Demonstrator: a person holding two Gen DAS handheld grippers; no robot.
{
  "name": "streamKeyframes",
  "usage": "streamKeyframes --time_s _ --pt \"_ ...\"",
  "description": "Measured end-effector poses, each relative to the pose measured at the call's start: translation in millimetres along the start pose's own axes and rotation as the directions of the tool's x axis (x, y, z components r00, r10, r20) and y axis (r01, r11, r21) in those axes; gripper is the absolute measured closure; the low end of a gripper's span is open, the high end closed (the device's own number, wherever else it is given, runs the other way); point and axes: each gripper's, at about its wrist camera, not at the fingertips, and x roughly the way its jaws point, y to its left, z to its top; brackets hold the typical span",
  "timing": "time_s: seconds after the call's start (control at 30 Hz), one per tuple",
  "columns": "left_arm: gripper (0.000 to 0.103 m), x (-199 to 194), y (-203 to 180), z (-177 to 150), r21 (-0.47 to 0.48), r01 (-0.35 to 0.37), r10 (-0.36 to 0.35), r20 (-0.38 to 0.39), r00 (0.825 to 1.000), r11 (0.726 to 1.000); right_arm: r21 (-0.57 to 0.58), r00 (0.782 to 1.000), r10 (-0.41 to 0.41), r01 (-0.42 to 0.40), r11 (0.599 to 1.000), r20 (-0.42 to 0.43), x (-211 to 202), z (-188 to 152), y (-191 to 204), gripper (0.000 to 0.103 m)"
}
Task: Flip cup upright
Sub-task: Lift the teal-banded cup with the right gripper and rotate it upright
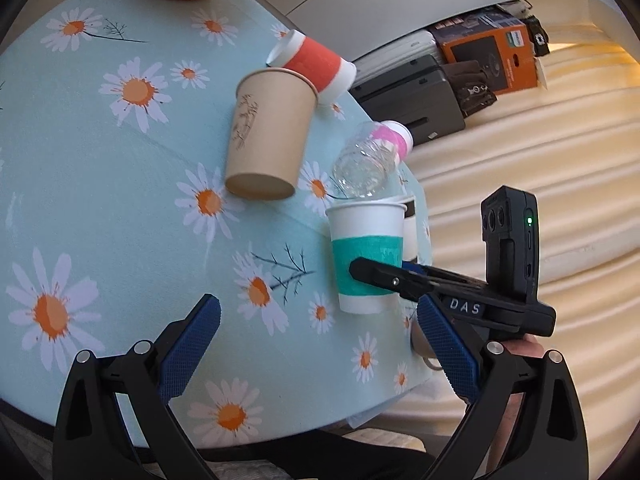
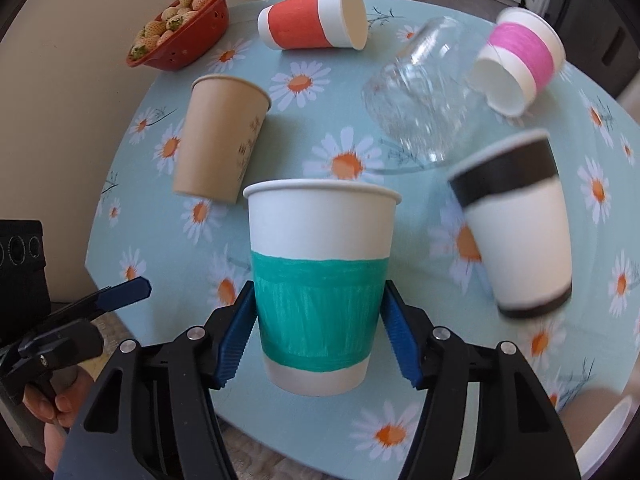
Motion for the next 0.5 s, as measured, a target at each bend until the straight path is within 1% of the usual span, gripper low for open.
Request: streamKeyframes --time_s 0.17,0.23,0.43,0.5 --pt "0.007 -7 -5 -14 0.006 0.022 -0.022 -0.005 1.000 1.000 0.074 0.999 0.040 -0.038 0.997 -0.020 -6 -32 -5 0.041" --pt "0.007 -10 -7 -20 0.008 0.029 -0.029 -0.006 1.000 1.000 0.114 0.997 0.076 -0.074 0.991 -0.014 -9 -46 -6 0.041" --pt "0.007 -18 -8 -35 -0.005 0.057 -0.057 -0.010 0.998 0.998 0.232 0.987 0.162 -0.160 0.959 0.010 -10 -79 -8 0.041" --pt "0.007 -19 -9 -39 -0.004 0.057 -0.057 -0.016 0.998 0.998 0.253 0.986 0.168 -0.166 0.953 0.016 -10 -84 -7 0.041"
